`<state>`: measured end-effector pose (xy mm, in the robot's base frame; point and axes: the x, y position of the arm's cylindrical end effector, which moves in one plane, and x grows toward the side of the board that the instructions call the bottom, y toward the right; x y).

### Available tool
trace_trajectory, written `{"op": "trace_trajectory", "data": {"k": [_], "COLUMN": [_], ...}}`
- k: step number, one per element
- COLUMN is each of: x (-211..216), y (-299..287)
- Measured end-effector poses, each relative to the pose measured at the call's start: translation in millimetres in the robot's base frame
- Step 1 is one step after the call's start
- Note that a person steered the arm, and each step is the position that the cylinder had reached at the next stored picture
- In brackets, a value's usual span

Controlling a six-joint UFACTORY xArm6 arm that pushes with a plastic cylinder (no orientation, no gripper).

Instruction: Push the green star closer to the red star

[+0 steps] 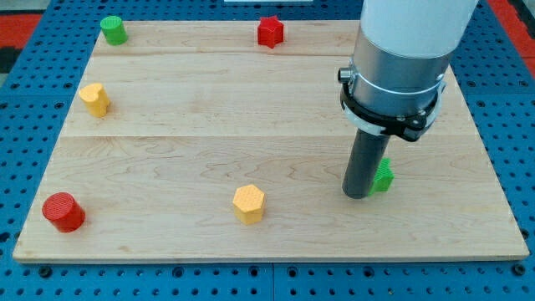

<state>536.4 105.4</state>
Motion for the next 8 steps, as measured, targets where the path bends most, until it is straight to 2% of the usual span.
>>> {"op": "trace_trajectory", "data": {"k": [1, 2, 6, 8], "x": [20, 22, -109, -158], "y": [3, 27, 27, -31]}}
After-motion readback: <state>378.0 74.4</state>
